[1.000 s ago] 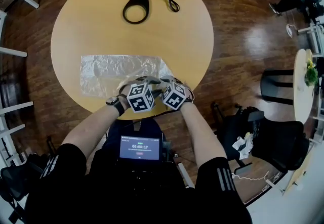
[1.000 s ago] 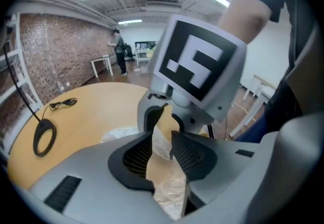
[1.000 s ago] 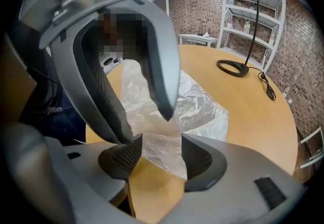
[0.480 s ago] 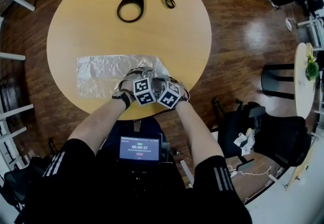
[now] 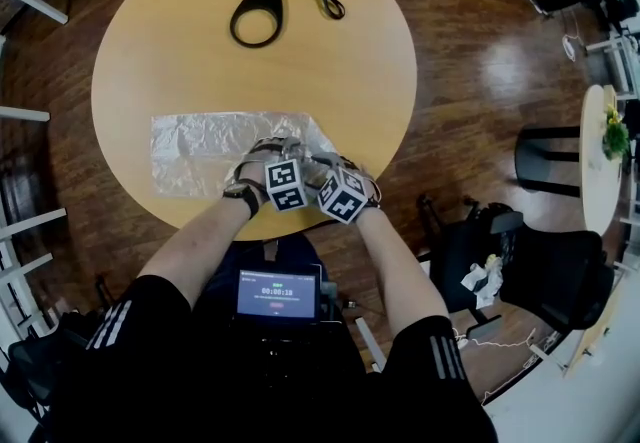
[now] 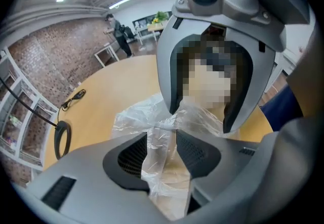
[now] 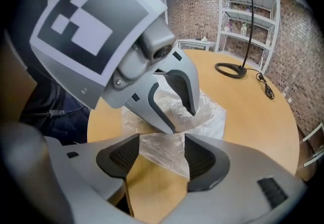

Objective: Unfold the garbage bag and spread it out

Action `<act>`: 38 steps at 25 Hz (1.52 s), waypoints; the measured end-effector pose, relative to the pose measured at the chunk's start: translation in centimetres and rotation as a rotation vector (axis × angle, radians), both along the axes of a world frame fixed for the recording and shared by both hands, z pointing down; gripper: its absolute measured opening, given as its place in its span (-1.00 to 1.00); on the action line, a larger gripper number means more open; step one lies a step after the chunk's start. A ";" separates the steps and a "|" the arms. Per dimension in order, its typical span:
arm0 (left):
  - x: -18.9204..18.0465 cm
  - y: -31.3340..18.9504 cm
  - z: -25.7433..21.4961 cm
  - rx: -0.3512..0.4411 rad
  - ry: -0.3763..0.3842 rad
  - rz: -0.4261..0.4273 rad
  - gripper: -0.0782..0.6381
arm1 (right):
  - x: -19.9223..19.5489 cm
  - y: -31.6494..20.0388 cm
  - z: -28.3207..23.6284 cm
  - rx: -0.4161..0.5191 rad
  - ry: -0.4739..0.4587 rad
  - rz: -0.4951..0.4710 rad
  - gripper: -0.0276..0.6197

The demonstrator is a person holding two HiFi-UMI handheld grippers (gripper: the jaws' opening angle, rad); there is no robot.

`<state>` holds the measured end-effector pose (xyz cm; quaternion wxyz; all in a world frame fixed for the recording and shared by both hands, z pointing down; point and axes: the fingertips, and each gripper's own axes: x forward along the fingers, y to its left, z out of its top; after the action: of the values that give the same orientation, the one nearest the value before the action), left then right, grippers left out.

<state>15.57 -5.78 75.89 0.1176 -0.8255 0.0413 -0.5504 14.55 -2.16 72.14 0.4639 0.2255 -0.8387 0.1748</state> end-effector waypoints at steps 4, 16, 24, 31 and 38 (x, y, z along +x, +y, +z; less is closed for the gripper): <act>0.0 -0.1 0.0 0.001 0.003 0.001 -0.25 | 0.9 -0.2 -1.8 0.051 -0.013 0.006 0.03; -0.3 0.0 -3.0 -0.058 0.118 -0.030 -0.25 | 3.2 -1.0 2.7 -0.039 0.095 0.048 0.05; -7.3 0.2 -7.3 -0.029 0.204 -0.105 -0.25 | 3.2 -1.7 2.0 -0.039 0.076 0.091 0.04; -17.7 -0.7 -9.2 -0.016 0.223 -0.321 -0.25 | 2.8 -3.1 -3.2 0.076 0.000 0.145 0.04; -25.2 -1.4 -11.8 0.000 0.278 -0.467 -0.25 | 2.3 -3.0 -7.9 0.169 -0.107 0.295 0.05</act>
<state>-9.61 -7.19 64.07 -0.0192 -0.8613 0.2462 -0.4440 16.83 -5.20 64.29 0.3674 0.3749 -0.8316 0.1815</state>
